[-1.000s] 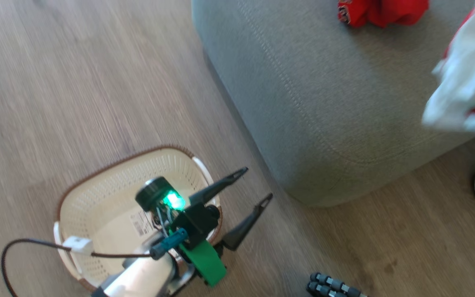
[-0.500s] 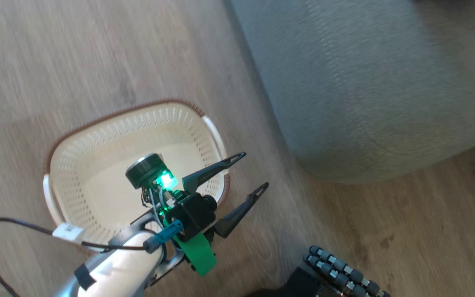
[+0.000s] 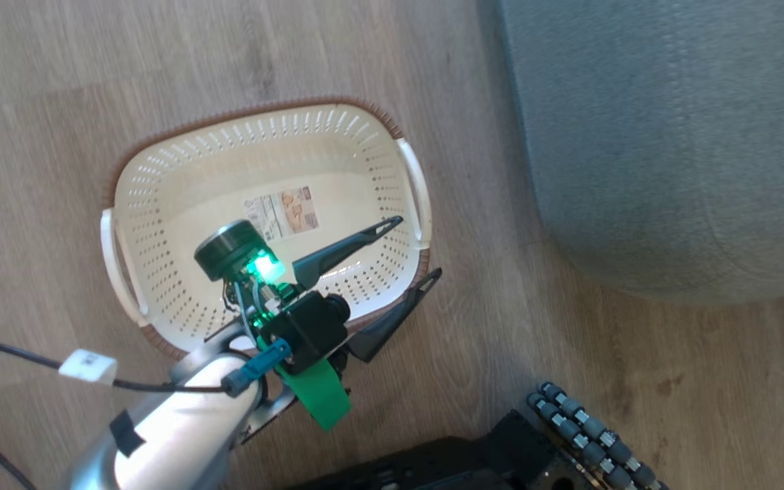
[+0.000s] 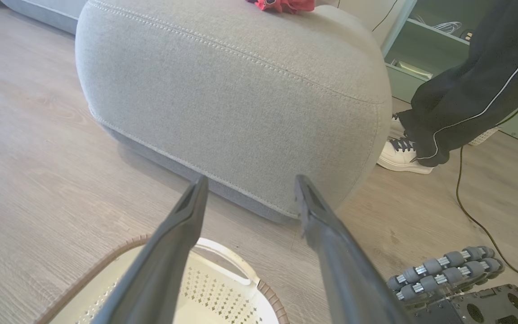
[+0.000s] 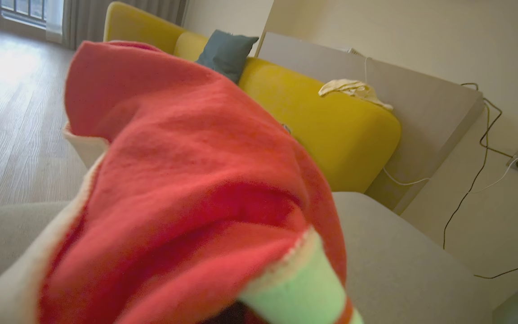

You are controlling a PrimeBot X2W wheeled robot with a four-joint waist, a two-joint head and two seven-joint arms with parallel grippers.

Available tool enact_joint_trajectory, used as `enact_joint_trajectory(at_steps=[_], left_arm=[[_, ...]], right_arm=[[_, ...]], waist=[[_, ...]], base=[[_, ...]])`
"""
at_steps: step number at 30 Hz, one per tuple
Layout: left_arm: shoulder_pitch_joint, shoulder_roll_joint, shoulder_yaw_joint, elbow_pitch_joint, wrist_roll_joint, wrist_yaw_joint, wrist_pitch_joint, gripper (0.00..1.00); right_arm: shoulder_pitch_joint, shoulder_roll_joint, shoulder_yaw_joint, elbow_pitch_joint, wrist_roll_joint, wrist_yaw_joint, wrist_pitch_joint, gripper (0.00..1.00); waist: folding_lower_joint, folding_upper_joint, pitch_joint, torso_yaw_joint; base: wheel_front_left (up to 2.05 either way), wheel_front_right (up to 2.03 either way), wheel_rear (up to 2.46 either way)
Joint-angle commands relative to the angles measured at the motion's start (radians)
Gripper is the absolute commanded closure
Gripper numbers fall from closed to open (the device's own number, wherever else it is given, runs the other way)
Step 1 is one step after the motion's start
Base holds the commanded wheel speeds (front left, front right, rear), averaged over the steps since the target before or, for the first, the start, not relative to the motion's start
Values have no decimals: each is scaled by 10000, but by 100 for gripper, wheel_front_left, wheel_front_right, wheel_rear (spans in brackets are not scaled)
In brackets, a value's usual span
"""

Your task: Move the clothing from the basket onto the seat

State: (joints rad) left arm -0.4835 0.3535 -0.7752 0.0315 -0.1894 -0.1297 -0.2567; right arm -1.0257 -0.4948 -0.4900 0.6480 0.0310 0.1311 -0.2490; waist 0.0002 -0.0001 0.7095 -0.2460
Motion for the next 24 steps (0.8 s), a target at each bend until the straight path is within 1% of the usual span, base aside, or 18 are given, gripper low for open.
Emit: enact_joint_trajectory(at_steps=[1,5,10,12,16,17,18,19,22,24], left_arm=[[-58,160,280,-335,-22,-10,-51,0],[18,82,605,-393,-65,-10,-51,0],[-76,102,347,-434,50,-10,-51,0],[-125,70,301,-424,56,-10,-51,0],[-198,-35,367,-414,49,-10,-51,0],[-209,-54,379,-401,46,-10,-51,0],[-218,-75,383,-388,45,-10,-51,0],[-219,-99,380,-376,40,-10,-51,0],[-195,-186,379,-356,41,-10,-51,0],[-125,-285,440,-312,33,-10,-51,0]], right_arm=[[-56,-319,-6,-56,-104,-4,101,100],[-520,-68,403,1567,-302,-4,463,100],[-965,243,571,3231,-396,-4,770,100],[-1047,357,649,3714,-373,-4,808,100],[-1128,352,716,4262,-410,-4,582,100],[-1155,338,710,4353,-431,-4,516,87],[-1195,374,727,4444,-403,-4,466,53],[-1250,431,758,4544,-304,-4,450,0],[-1352,375,923,4580,-126,-4,305,0],[-1311,349,1255,4605,-81,-4,232,0]], waist=[[-2,1,189,152],[-2,1,415,232],[-2,1,551,284],[-2,1,555,310],[-2,1,518,353],[-2,1,490,359],[-2,1,443,369],[-2,1,376,377],[-2,1,175,370],[-2,1,-77,307]], base=[[0,0,0],[0,0,0],[0,0,0],[0,0,0],[0,0,0],[0,0,0],[0,0,0],[0,0,0],[0,0,0],[0,0,0]])
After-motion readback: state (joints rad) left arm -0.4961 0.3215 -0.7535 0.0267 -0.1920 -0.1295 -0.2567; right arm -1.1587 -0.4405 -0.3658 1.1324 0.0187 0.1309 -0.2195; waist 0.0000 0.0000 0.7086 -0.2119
